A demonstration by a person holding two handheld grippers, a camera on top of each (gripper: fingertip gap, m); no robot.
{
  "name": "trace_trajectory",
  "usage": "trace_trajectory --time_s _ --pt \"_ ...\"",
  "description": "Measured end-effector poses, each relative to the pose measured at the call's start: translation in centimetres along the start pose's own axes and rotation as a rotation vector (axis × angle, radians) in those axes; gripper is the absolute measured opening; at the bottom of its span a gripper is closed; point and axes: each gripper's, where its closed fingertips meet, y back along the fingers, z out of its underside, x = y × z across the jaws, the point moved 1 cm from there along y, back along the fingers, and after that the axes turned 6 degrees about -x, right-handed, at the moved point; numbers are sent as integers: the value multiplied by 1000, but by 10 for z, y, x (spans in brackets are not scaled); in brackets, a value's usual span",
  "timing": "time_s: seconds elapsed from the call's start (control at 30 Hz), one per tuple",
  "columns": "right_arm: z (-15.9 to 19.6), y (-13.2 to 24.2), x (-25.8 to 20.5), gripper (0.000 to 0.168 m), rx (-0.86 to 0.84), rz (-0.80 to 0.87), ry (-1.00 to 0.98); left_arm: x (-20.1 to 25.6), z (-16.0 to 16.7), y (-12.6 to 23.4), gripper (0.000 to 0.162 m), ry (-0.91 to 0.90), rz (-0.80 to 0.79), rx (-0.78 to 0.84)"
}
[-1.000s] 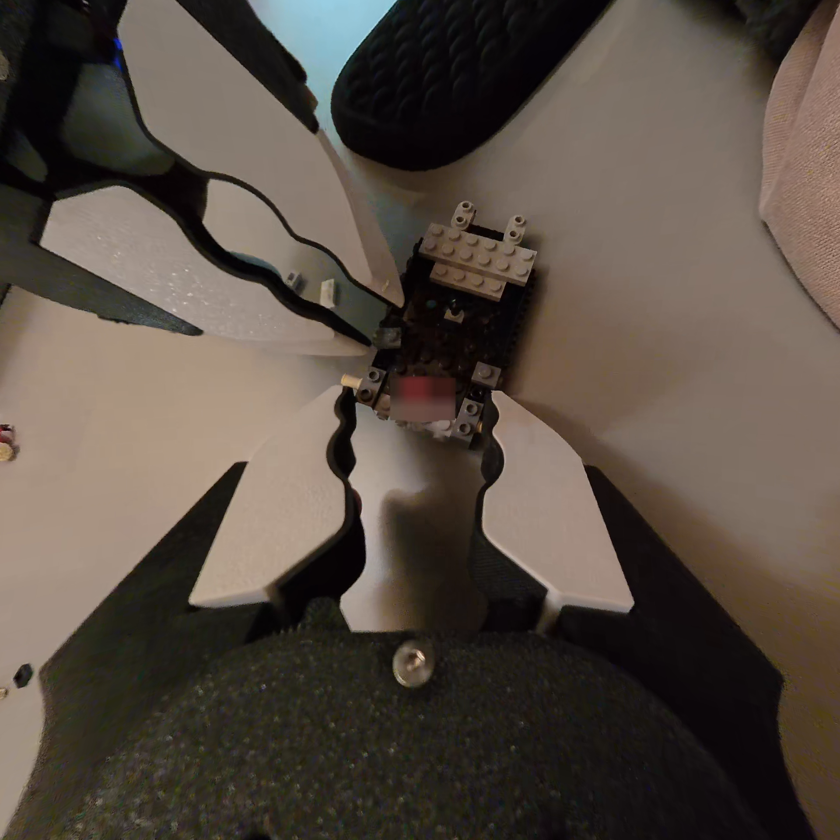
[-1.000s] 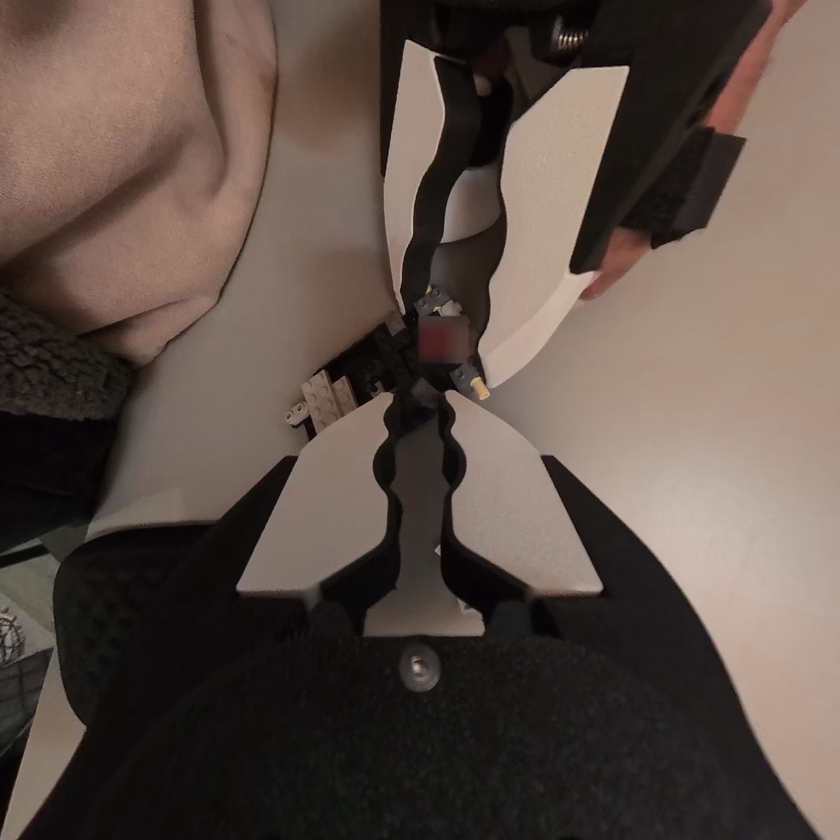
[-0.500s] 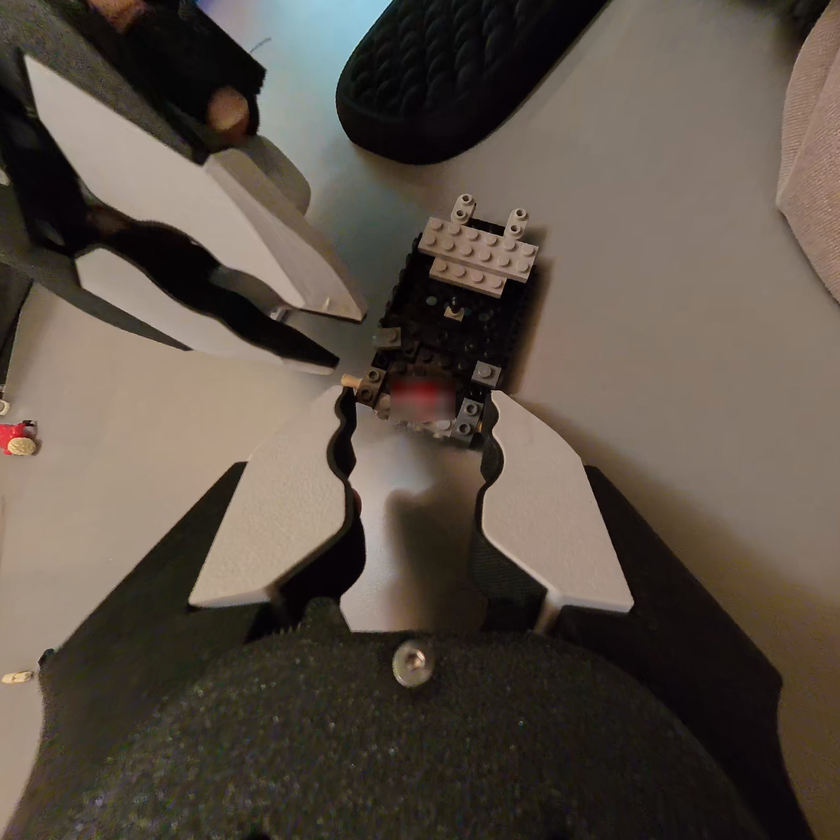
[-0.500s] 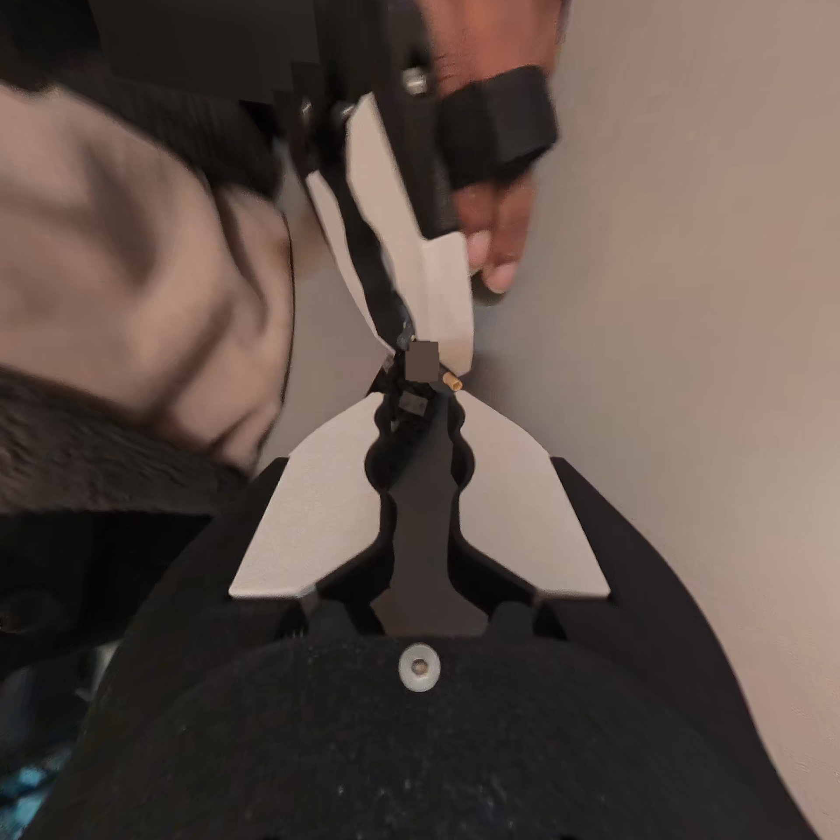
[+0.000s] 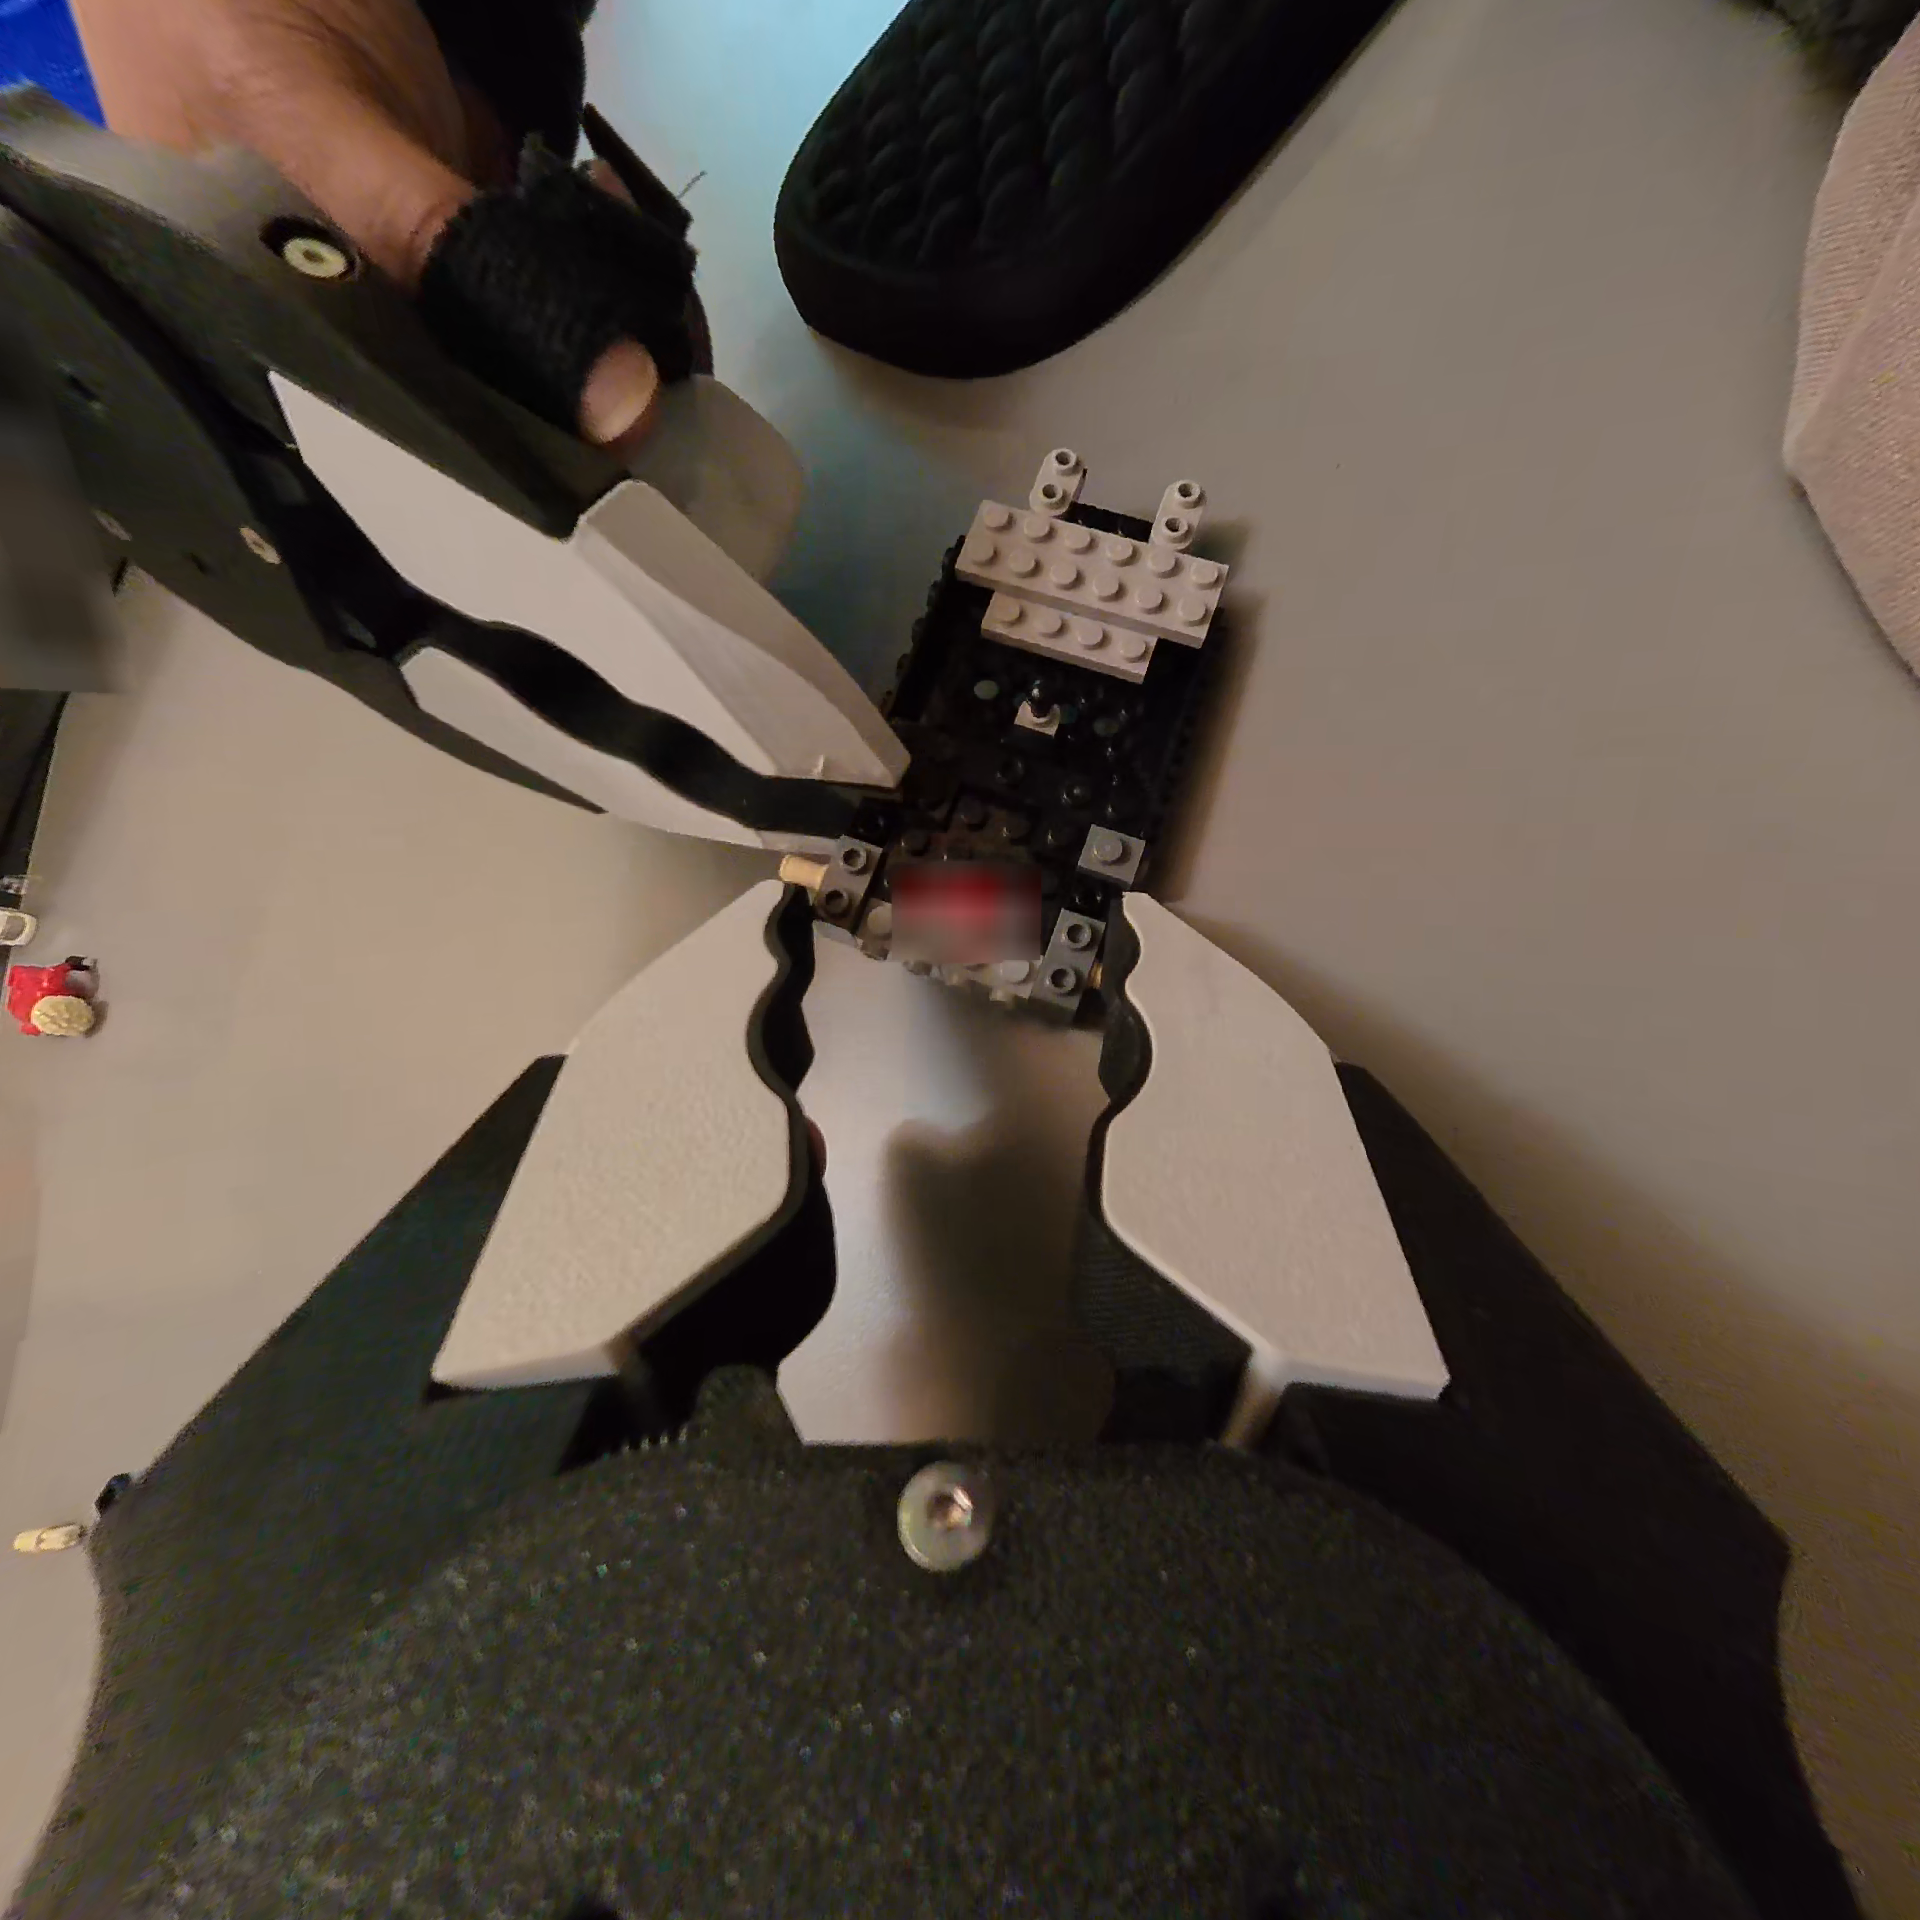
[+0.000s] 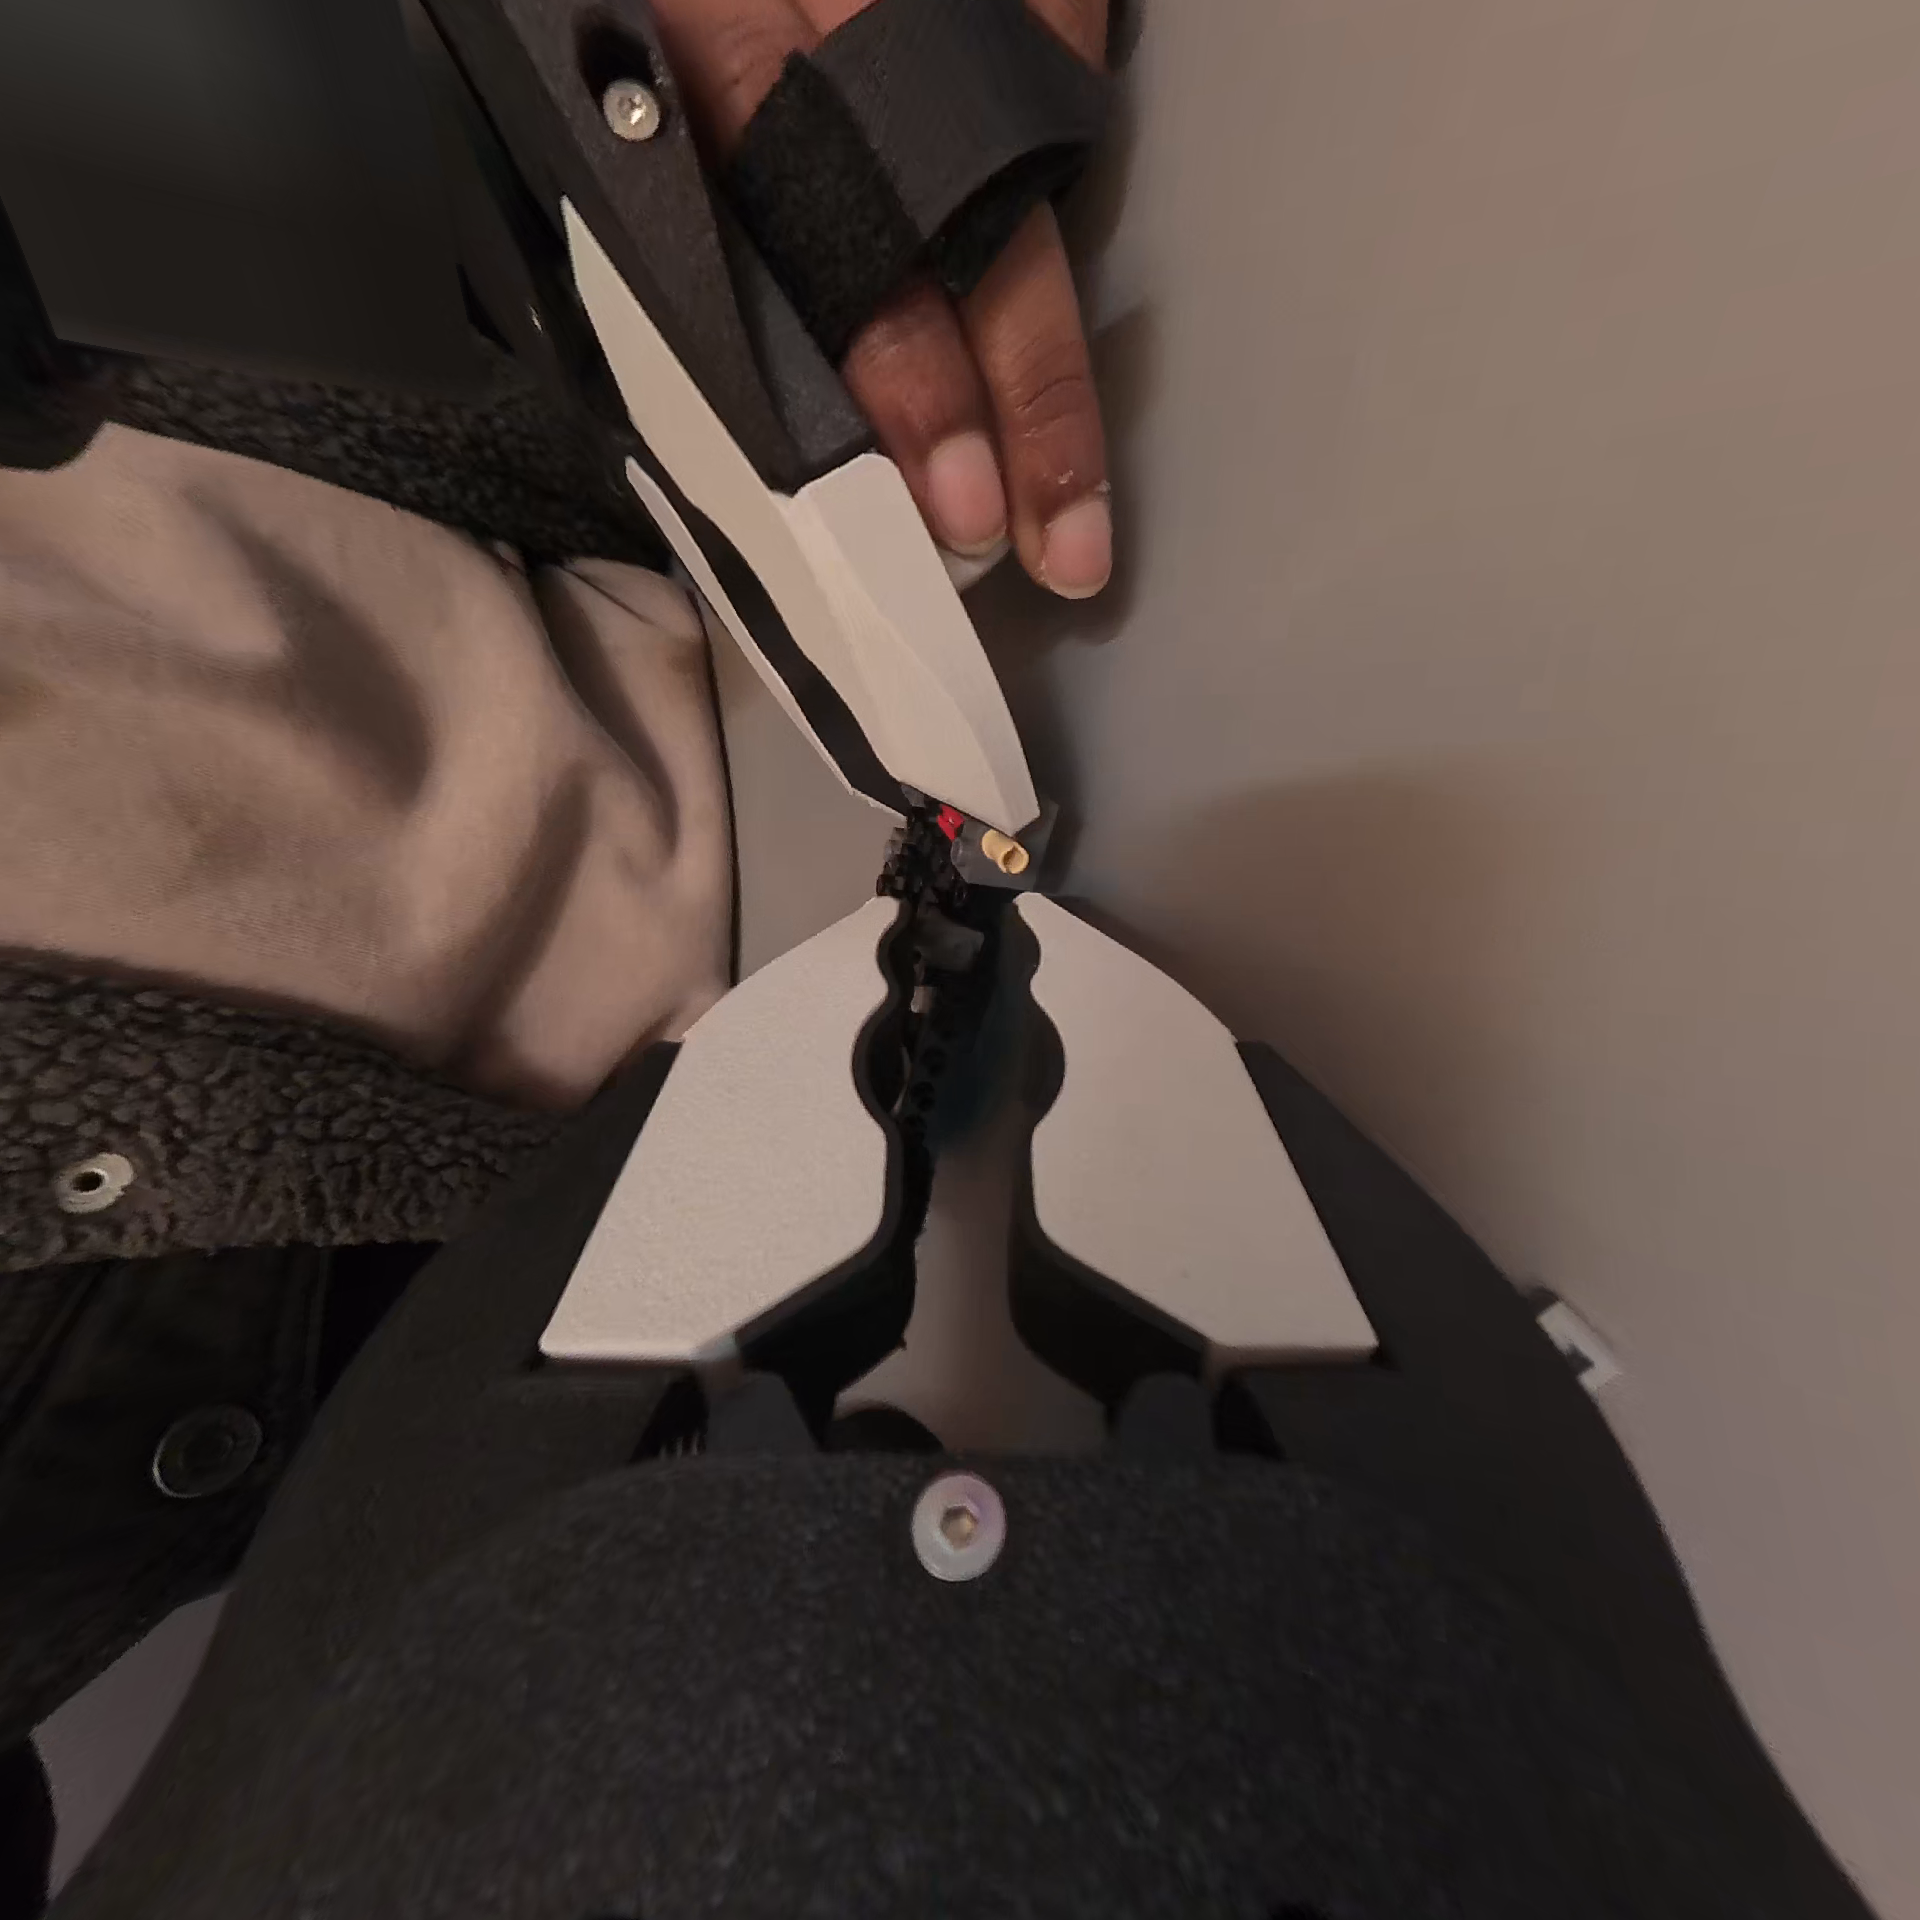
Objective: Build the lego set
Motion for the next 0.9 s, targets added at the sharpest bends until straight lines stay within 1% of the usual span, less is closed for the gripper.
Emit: trace_trajectory --time_s 0.17,0.43,0.57,0.6,0.63,0.67,0.73,0.8,0.9 --pt "1 1 2 15 40 -28 -20 0 0 0 53 -3 -3 -2" --pt "2 2 4 13 39 -46 -5 1 -1 -1 53 -6 0 -3" --pt "2 1 6 11 35 -21 15 1 0 -1 53 -2 2 -5" --pt "3 0 9 10 24 1 16 2 -1 -1 50 -9 7 1" --pt "5 0 13 10 3 23 13 8 -1 0 31 -39 28 2" --pt "8 2 14 10 -9 24 13 10 -2 -1 23 -67 15 4" --pt "4 8 13 10 43 0 9 8 -2 -1 24 -107 -45 -8" --pt "7 8 14 10 30 21 9 7 -2 0 26 -79 -32 -6" --pt "7 6 13 10 27 21 14 5 -2 2 34 -36 -18 7"
